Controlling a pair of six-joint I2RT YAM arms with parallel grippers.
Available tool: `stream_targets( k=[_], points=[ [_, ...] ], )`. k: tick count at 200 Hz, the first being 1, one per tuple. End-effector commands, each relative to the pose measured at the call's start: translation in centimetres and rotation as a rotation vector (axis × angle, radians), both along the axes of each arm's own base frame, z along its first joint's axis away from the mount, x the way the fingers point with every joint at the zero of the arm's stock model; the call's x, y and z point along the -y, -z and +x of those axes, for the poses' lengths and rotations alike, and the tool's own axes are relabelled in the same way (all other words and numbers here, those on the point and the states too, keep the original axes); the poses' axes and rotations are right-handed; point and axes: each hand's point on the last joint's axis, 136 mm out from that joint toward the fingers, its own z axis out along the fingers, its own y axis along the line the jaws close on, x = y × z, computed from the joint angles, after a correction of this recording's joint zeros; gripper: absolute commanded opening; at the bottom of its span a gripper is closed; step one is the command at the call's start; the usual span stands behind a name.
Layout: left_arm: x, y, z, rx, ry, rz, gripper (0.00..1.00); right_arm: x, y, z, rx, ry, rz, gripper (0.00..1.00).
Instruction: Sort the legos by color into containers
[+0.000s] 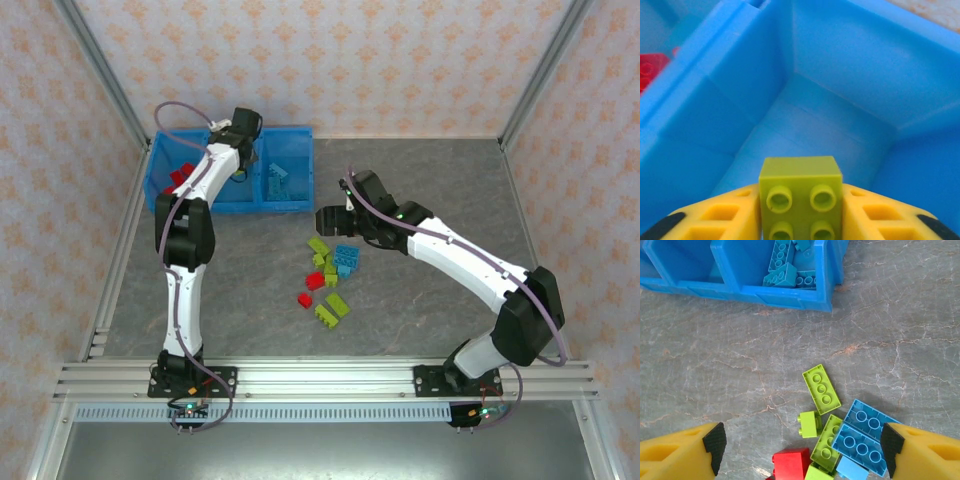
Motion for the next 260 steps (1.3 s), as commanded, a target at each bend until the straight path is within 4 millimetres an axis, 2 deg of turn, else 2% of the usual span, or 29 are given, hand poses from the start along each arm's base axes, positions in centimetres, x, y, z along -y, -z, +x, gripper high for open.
stream_targets(
  k=[1, 25, 50, 62, 64, 67, 72, 92, 108, 128, 139, 152, 169, 192, 198, 201, 213, 226, 228, 232, 260],
  points=[
    [0.4, -1.3, -0.6, -0.015, 0.026, -0.023, 0.46, 0.2, -0.5, 0.0, -0.003, -0.006, -0.004, 0.83],
    [1.0, -3.0, -1.8, -0.002, 0.049, -0.06, 0.52, -0.1, -0.4, 0.4, -0.008, 0.024, 0.037, 0.83],
    [2.5, -5.4, -4.4, 0.026, 0.079, -0.141, 0.51, 0.0, 0.1, 1.1, -0.027, 0.087, 0.041, 0.83],
    [4.2, -6.7, -6.3, 0.056, 0.108, -0.211, 0.51, 0.1, 0.4, 1.2, -0.036, 0.119, 0.051, 0.83],
    [4.5, -7.5, -6.7, 0.075, 0.113, -0.223, 0.51, 0.2, 0.4, 1.3, -0.036, 0.125, 0.055, 0.83],
    [5.0, -6.9, -7.1, 0.064, 0.117, -0.236, 0.51, 0.3, 0.4, 1.3, -0.035, 0.135, 0.059, 0.83],
    [5.8, -8.4, -8.1, 0.098, 0.125, -0.263, 0.51, 0.4, 0.4, 1.4, -0.035, 0.153, 0.065, 0.83],
    [9.7, -9.6, -11.7, 0.121, 0.187, -0.331, 0.51, 1.7, 0.1, 1.3, -0.034, 0.229, 0.076, 0.83],
    [13.2, -9.5, -14.5, 0.093, 0.267, -0.334, 0.53, 2.6, -0.2, 0.8, -0.028, 0.259, 0.079, 0.83],
    [17.4, -8.0, -17.3, 0.068, 0.326, -0.372, 0.54, 3.9, -0.5, -0.6, -0.039, 0.273, 0.079, 0.83],
    [19.4, -6.4, -18.4, 0.05, 0.331, -0.415, 0.55, 4.5, -0.5, -1.4, -0.047, 0.274, 0.08, 0.84],
    [21.6, -4.3, -19.2, 0.029, 0.324, -0.462, 0.59, 5.0, -0.7, -2.3, -0.056, 0.269, 0.08, 0.84],
    [23.5, -1.6, -19.7, -0.006, 0.309, -0.48, 0.68, 5.9, -1.1, -3.4, -0.059, 0.26, 0.064, 0.84],
    [24.5, 1.6, -19.5, -0.056, 0.279, -0.449, 0.74, 7.3, -1.8, -4.7, -0.042, 0.261, 0.054, 0.84],
    [24.6, 2.5, -19.5, -0.075, 0.266, -0.445, 0.75, 7.5, -1.4, -4.9, -0.049, 0.263, 0.046, 0.84],
    [24.8, 2.9, -19.5, -0.083, 0.264, -0.449, 0.76, 7.8, -2.1, -5.2, -0.034, 0.265, 0.063, 0.84],
    [25.4, 4.4, -19.2, -0.106, 0.259, -0.457, 0.77, 8.4, -2.3, -5.7, -0.024, 0.271, 0.07, 0.85],
    [25.5, 5.1, -18.9, -0.116, 0.244, -0.456, 0.78, 8.9, -2.3, -6.1, -0.016, 0.282, 0.072, 0.85],
    [25.5, 6.1, -18.9, -0.133, 0.237, -0.448, 0.78, 9.0, -2.3, -6.1, -0.016, 0.284, 0.07, 0.85],
    [25.6, 6.7, -18.8, -0.143, 0.235, -0.444, 0.78, 9.1, -2.3, -6.2, -0.014, 0.285, 0.069, 0.85],
    [26.1, 9.0, -18.7, -0.202, 0.235, -0.426, 0.78, 9.9, -2.0, -6.7, -0.017, 0.31, 0.062, 0.85]
  ],
)
